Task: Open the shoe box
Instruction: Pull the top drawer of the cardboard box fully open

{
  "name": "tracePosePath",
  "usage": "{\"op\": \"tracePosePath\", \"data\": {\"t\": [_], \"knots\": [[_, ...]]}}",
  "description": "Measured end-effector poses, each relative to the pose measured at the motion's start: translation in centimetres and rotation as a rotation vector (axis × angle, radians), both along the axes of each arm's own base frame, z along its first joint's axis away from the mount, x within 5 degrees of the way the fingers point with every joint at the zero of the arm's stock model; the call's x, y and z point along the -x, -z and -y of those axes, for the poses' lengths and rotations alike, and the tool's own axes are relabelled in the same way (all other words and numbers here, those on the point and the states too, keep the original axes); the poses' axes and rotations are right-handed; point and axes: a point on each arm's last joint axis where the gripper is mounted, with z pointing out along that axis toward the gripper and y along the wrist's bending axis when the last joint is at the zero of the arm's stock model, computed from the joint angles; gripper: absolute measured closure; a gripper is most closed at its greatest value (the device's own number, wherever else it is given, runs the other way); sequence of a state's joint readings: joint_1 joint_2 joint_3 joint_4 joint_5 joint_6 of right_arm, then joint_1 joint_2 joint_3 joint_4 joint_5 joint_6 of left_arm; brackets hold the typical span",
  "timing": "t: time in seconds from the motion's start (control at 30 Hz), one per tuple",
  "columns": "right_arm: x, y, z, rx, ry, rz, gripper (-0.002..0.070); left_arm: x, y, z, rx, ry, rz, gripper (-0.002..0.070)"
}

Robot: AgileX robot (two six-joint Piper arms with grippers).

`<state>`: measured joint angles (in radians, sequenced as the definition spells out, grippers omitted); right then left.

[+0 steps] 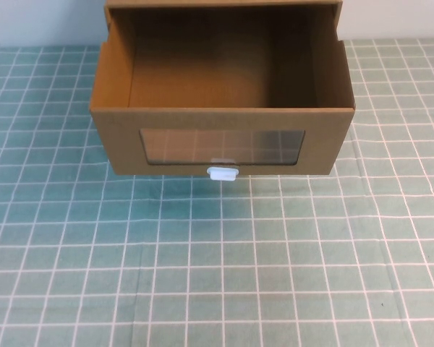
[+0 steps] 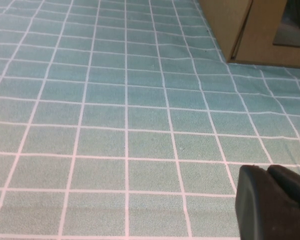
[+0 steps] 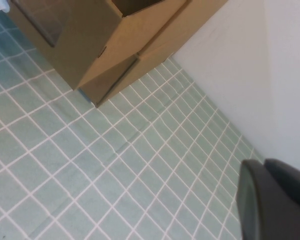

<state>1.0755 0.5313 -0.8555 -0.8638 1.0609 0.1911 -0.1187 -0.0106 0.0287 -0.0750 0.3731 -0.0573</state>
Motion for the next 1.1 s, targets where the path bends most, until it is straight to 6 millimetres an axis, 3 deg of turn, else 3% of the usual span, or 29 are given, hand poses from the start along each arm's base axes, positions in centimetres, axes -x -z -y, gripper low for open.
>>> {"op": "tracePosePath", "data": {"t": [0.23,0.4,0.57,0.8,0.93,1.1], "knots": [[0.8,-0.1,2.2,-0.088,0.156,-0.002,0.0689,0.0,0.0,0.0,0.000,0.000,-0.002,0.0679],[3.2,0.3,3.8,-0.320,0.306,-0.065,0.0689,0.0,0.0,0.0,0.000,0.000,-0.002,0.0679],[4.5,0.6,2.7,-0.573,0.331,-0.156,0.0689,0.0,0.0,0.0,-0.001,0.000,-0.002,0.0679],[3.9,-0.1,0.9,-0.814,0.192,-0.094,0.0689,0.0,0.0,0.0,-0.001,0.000,-0.002,0.0679],[3.8,1.8,1.2,-0.804,0.163,0.059,0.0689,0.0,0.0,0.0,-0.002,0.000,0.000,0.0679],[3.8,7.7,1.6,-0.740,0.182,0.207,0.0690,0.0,0.0,0.0,-0.004,0.000,-0.001,0.0679]]}}
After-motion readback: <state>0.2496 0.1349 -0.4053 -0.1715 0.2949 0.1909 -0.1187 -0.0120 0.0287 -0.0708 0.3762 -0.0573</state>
